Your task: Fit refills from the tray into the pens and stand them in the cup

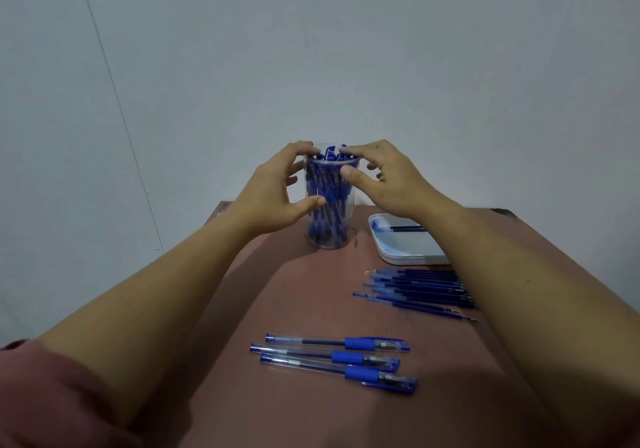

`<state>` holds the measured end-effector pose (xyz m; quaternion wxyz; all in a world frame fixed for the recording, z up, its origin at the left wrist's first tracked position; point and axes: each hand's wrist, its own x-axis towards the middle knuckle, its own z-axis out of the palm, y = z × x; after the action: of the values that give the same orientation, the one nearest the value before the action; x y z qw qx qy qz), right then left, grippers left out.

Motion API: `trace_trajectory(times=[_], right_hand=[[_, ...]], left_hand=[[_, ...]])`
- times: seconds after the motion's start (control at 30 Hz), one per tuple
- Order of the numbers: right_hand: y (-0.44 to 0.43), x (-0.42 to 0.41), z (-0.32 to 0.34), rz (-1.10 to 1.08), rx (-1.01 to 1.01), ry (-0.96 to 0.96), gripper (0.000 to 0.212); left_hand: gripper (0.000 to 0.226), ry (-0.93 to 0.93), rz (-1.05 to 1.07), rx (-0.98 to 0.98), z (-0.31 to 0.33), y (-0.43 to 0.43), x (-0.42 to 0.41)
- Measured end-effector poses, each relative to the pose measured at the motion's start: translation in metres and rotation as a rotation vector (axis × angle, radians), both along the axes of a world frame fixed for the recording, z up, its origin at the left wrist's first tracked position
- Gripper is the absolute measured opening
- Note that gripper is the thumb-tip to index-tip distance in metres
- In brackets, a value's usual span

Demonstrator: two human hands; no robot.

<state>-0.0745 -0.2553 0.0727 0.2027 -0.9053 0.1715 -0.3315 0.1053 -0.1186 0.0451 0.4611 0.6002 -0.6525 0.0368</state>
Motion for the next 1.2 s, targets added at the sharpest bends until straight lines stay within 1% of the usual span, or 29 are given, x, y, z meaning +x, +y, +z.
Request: trace_trajectory(times=[0.17, 0.23, 0.3, 0.37, 0.43, 0.5, 0.57, 0.63, 0.7, 0.87, 0.97, 1.1, 1.2], right_hand=[[0.011, -0.017, 0.001, -0.032, 0.025, -0.040, 0.046], [0.018, -0.031, -0.002, -0.048, 0.011, -0.023, 0.045], [0.030, -0.048, -0.009, -0.038, -0.010, 0.010, 0.041], [0.045, -0.066, -0.019, -0.005, -0.025, 0.065, 0.031], [0.060, -0.083, -0.027, 0.027, -0.035, 0.162, 0.021], [0.070, -0.096, -0.037, 0.052, -0.022, 0.247, 0.016], [0.077, -0.104, -0.045, 0.066, -0.002, 0.295, 0.015], [0.082, -0.111, -0.051, 0.086, 0.028, 0.296, 0.019], [0.087, -0.116, -0.056, 0.102, 0.056, 0.305, 0.015], [0.096, -0.116, -0.064, 0.110, 0.038, 0.403, 0.014], [0.099, -0.116, -0.063, 0.102, 0.032, 0.422, 0.017], [0.101, -0.121, -0.059, 0.122, 0.086, 0.448, 0.019], [0.101, -0.119, -0.060, 0.095, 0.049, 0.474, 0.017]], left_hand=[[0.080, -0.177, 0.210, 0.039, 0.004, 0.014, -0.016], [0.080, -0.215, 0.248, 0.058, 0.004, 0.029, -0.030], [0.074, -0.253, 0.228, 0.136, 0.000, 0.048, -0.044], [0.071, -0.277, 0.134, 0.263, -0.007, 0.068, -0.058], [0.073, -0.274, 0.012, 0.375, -0.016, 0.085, -0.071], [0.077, -0.298, -0.054, 0.447, -0.026, 0.096, -0.083], [0.081, -0.345, -0.079, 0.493, -0.035, 0.102, -0.092], [0.087, -0.366, -0.077, 0.535, -0.043, 0.107, -0.100], [0.090, -0.386, -0.048, 0.575, -0.048, 0.110, -0.106], [0.086, -0.437, 0.044, 0.621, -0.052, 0.115, -0.120], [0.085, -0.447, 0.057, 0.630, -0.052, 0.116, -0.121], [0.085, -0.455, 0.065, 0.625, -0.053, 0.116, -0.121], [0.085, -0.451, 0.067, 0.619, -0.054, 0.116, -0.121]])
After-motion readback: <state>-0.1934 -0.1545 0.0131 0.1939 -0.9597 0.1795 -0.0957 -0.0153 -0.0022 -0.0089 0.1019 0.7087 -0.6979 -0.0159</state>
